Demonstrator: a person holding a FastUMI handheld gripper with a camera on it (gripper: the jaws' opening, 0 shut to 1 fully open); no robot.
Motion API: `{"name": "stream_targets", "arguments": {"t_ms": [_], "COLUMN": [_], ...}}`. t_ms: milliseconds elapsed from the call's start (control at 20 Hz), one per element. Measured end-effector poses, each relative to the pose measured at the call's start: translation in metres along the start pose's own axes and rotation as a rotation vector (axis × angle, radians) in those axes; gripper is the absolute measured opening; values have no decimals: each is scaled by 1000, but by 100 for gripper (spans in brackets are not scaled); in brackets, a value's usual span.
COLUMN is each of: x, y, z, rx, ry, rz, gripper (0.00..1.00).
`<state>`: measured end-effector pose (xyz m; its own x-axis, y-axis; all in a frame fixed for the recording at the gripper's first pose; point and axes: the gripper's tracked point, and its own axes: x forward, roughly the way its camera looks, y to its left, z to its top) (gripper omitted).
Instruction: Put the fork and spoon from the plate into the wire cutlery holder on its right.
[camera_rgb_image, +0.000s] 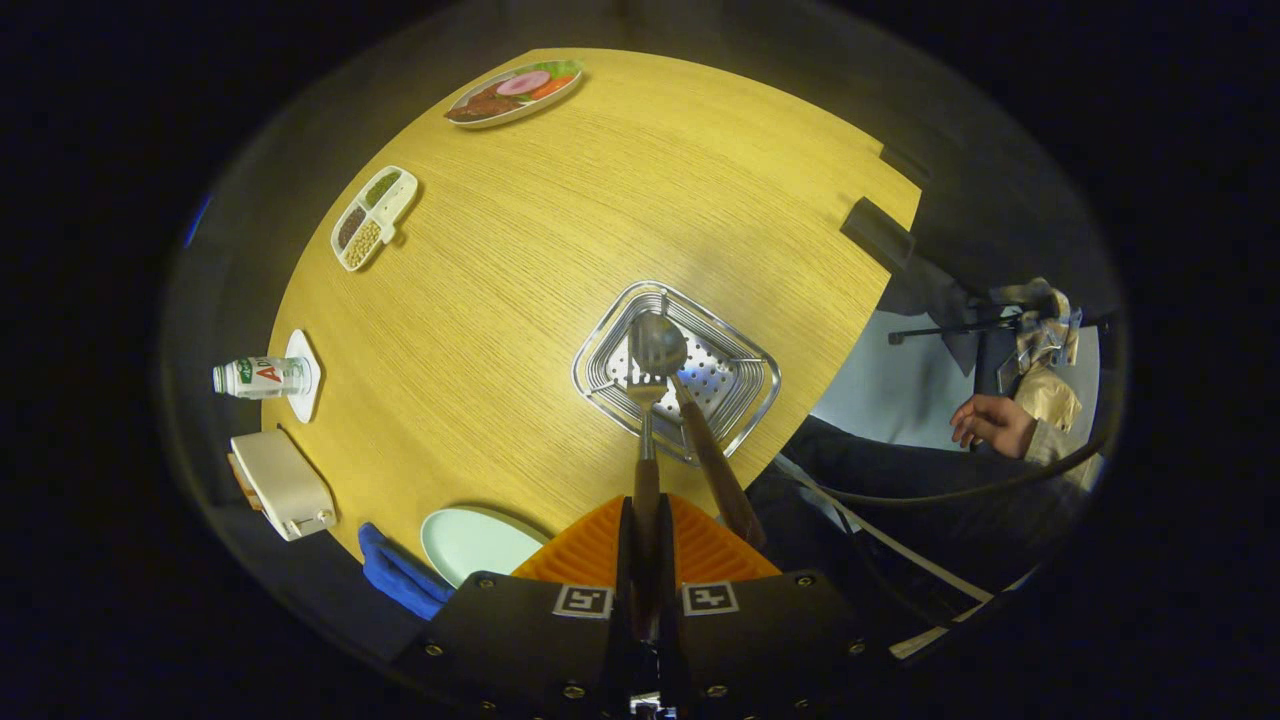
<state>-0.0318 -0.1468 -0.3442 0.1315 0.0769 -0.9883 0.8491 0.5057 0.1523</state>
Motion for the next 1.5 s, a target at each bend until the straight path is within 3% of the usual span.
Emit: {"name": "stream_targets", "arguments": {"t_ms": [400, 450, 550, 1050, 1200, 1500], "x": [-10, -12, -15, -35, -44, -88], "y": [10, 10, 7, 14, 18, 34], "z": [11, 12, 14, 18, 30, 67], "rx": [21, 22, 18, -37, -94, -221], "ry": [-36, -42, -59, -140, -245, -596], "rz": [50, 49, 47, 78, 88, 123], "gripper": [15, 28, 39, 42, 42, 42]}}
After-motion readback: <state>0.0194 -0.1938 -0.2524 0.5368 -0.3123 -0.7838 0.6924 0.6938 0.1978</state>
